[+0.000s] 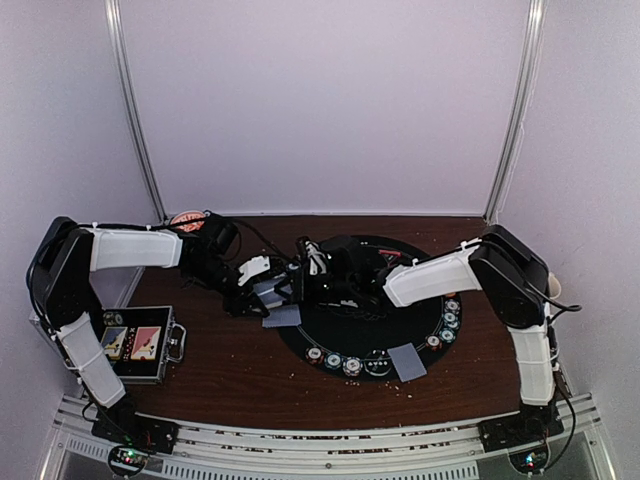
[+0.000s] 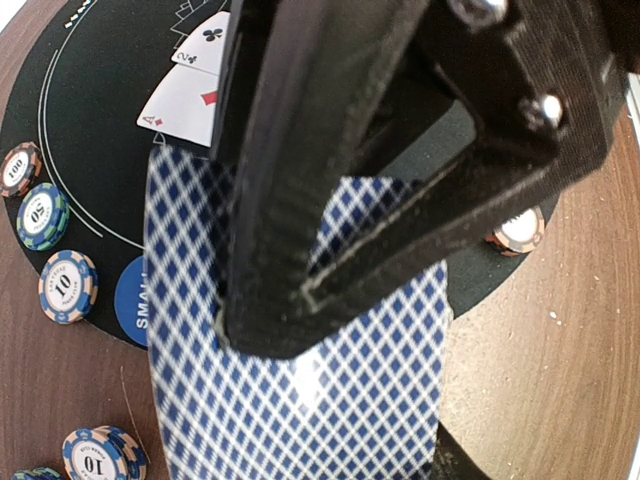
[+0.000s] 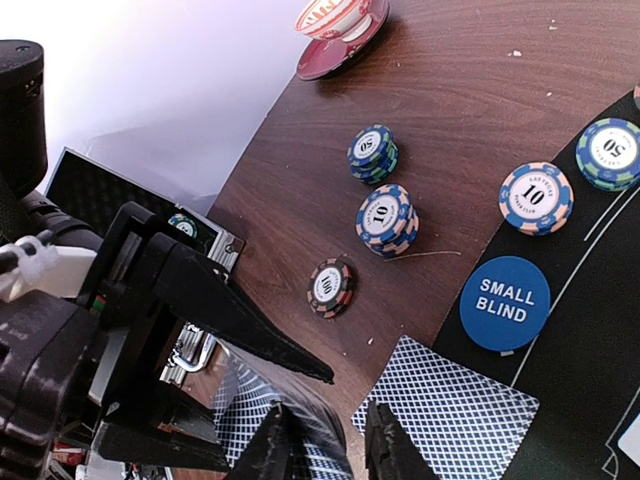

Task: Distribute texas hold em gaming equipment
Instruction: Pick up the poker card from the face-down deck piles.

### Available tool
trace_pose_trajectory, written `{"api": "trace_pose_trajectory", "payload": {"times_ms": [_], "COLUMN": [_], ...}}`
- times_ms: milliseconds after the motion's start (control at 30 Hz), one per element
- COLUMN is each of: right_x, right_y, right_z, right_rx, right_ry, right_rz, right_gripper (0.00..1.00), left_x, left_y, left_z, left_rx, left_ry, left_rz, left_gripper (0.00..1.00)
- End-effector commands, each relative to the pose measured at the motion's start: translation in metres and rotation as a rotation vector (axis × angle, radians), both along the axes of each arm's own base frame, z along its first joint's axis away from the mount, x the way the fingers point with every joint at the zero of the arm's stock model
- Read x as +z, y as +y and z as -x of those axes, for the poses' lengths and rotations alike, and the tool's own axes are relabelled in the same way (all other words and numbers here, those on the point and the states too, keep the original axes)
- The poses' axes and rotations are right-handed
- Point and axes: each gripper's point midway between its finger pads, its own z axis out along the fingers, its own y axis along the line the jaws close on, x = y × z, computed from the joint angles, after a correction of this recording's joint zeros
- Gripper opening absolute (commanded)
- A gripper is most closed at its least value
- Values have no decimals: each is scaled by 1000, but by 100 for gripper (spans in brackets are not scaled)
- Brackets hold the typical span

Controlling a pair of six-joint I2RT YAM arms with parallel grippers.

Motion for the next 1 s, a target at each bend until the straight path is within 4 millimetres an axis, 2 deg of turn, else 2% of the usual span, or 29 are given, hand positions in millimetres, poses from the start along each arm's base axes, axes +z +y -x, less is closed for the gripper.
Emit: {"api": "trace_pose_trajectory", "payload": {"times_ms": [0,367,667,833,967], "right_x": [1,15,30,44,52], "right_y": [-19,-21,-28,-51,-86], "right_z": [-9,-3,3,-2,-15], "right_rx": [-71,-66,-63,-94,-146], "right_ry": [-15,-30,-55,-106,-169], "right_rz": [56,44,33,59,148], "right_gripper": [24,1,0,0,0], "left_x": [16,14,14,14,14], "left_y": [-9,-9,-9,-8,-8], "left_z": [-1,-2,-1,-2,-2], "left_rx": [-31,-26,-26,-22,-22], "left_ry": [-30,-28,-27,-28,-30], "left_rz": [55,48,49,47,46], "left_gripper": [48,48,48,48,48]}}
